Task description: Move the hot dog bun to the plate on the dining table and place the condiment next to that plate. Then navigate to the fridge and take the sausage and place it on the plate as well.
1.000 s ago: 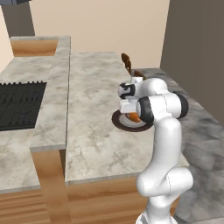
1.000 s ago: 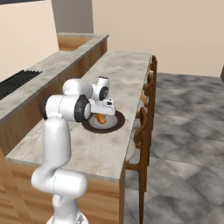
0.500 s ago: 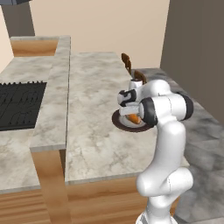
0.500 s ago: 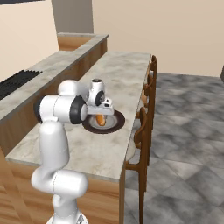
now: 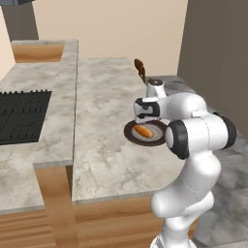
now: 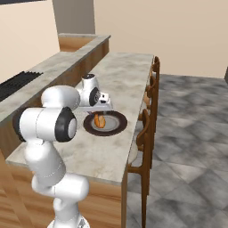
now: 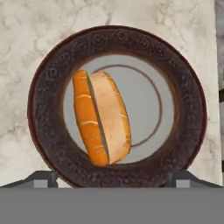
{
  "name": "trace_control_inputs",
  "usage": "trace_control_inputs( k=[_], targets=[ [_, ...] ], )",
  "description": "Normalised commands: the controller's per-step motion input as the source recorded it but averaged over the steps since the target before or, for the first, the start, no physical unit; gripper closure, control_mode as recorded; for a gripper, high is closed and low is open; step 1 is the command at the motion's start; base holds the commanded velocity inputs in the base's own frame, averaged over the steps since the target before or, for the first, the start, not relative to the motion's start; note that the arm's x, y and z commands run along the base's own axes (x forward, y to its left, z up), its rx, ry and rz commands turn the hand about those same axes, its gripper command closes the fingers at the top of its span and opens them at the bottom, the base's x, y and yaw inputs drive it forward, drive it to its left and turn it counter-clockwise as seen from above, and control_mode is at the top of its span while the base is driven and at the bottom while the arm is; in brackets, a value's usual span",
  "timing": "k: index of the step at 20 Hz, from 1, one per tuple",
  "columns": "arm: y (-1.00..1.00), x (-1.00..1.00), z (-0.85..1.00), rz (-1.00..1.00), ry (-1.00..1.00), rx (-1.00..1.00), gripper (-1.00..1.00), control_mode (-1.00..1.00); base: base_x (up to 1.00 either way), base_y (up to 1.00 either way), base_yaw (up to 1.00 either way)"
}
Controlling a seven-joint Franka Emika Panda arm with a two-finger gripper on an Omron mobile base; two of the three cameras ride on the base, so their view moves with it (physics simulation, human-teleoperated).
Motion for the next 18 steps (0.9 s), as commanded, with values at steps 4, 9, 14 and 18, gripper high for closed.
trace_control_inputs(
  k=[4,9,14,18],
  targets=[
    [0.00,-1.00,1.00,0.07,-0.01,0.00,-1.00,-1.00,0.00,0.00,0.00],
    [0.02,-1.00,1.00,0.03,0.07,0.00,-1.00,-1.00,0.00,0.00,0.00],
    [0.11,-1.00,0.89,0.00,0.23,0.03,-1.00,-1.00,0.00,0.00,0.00],
    [0.06,-1.00,0.44,0.00,0.22,0.06,-1.00,-1.00,0.00,0.00,0.00]
  ],
)
